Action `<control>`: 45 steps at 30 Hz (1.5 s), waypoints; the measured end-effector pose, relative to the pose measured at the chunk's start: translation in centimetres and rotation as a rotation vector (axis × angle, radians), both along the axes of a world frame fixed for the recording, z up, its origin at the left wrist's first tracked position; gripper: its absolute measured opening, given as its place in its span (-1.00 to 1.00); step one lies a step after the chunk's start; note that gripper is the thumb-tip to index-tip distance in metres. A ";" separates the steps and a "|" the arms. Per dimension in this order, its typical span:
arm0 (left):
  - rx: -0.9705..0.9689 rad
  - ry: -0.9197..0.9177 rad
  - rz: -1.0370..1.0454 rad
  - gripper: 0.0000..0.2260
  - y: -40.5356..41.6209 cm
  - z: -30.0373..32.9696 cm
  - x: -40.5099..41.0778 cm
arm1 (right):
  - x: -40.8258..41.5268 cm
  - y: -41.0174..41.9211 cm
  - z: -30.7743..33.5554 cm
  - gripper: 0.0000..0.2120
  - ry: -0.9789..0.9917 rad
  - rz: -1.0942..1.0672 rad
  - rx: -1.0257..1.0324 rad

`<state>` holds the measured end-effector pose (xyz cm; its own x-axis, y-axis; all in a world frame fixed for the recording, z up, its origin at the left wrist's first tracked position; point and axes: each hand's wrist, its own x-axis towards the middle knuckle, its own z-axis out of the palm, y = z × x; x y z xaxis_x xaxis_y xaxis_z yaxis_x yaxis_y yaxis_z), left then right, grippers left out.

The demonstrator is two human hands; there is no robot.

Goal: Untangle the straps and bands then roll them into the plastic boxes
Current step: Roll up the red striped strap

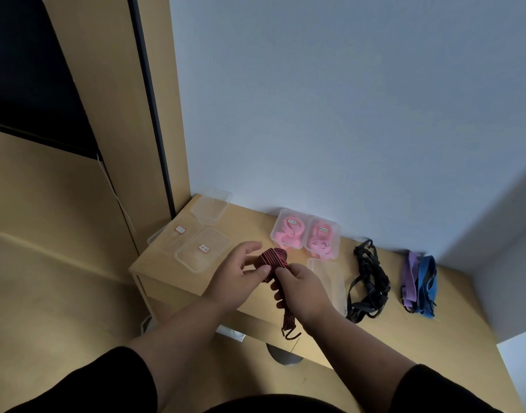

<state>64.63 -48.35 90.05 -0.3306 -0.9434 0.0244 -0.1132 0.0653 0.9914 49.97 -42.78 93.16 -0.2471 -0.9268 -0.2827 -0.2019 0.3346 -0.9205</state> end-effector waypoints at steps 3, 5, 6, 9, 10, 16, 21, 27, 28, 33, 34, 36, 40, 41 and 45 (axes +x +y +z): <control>0.151 0.083 -0.183 -0.64 -0.9 0.8 0.2 | -0.5 0.1 -0.2 -0.81 0.211 0.087 -0.038; 0.108 0.011 -0.248 -0.64 -1.8 1.3 0.7 | -0.9 0.3 -0.3 -0.84 0.371 0.187 -0.082; 0.090 -0.041 -0.274 -0.63 -2.3 1.6 1.0 | -1.1 0.3 -0.4 -0.85 0.441 0.233 -0.099; 0.019 -0.230 -0.346 -0.63 -3.5 2.1 1.2 | -1.3 0.2 -0.6 -0.84 0.579 0.289 -0.129; -0.001 -0.280 -0.345 -0.65 -3.7 2.2 1.1 | -1.4 0.1 -0.7 -0.83 0.606 0.291 -0.132; -0.081 -0.436 -0.070 -0.69 -2.3 1.8 -0.4 | -2.1 -0.5 -1.0 -0.79 0.762 0.233 -0.065; -0.092 -0.483 0.023 -0.64 -1.6 0.9 -1.2 | -1.7 -0.9 -1.1 -0.80 0.864 0.256 -0.068; 0.026 -0.487 0.115 -0.58 -1.0 0.4 -2.2 | -1.1 -1.0 -1.3 -0.74 0.831 0.249 -0.075; 0.026 -0.487 0.108 -0.60 -0.9 0.4 -2.3 | -1.1 -0.9 -1.3 -0.70 0.824 0.242 -0.074; 0.078 -0.306 -0.029 -0.82 -0.8 -0.5 -1.9 | -1.8 -0.7 -1.4 -0.57 0.772 0.157 -0.012; 0.114 -0.215 -0.065 -0.82 -0.6 -0.6 -1.8 | -2.0 -0.6 -1.4 -0.58 0.742 0.145 0.007; 0.127 -0.119 -0.091 -0.82 -0.6 -0.5 -1.6 | -2.2 -0.4 -1.5 -0.64 0.626 0.123 0.009; 0.152 -0.082 -0.045 -0.78 -1.1 -0.5 -1.6 | -1.8 0.1 -1.2 -0.75 0.392 0.079 -0.046; 0.263 0.001 -0.053 -0.76 -1.1 -0.4 -1.8 | -1.8 0.2 -1.1 -0.74 0.356 0.079 -0.059; 0.618 0.281 -0.206 -0.75 -0.7 0.2 -2.1 | -1.9 0.3 -0.6 -0.78 0.226 0.140 -0.066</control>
<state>62.56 -49.07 90.22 -0.5637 -0.7310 -0.3846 0.1068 -0.5262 0.8437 48.03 -42.52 92.60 -0.1653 -0.9710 -0.1726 -0.4448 0.2296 -0.8657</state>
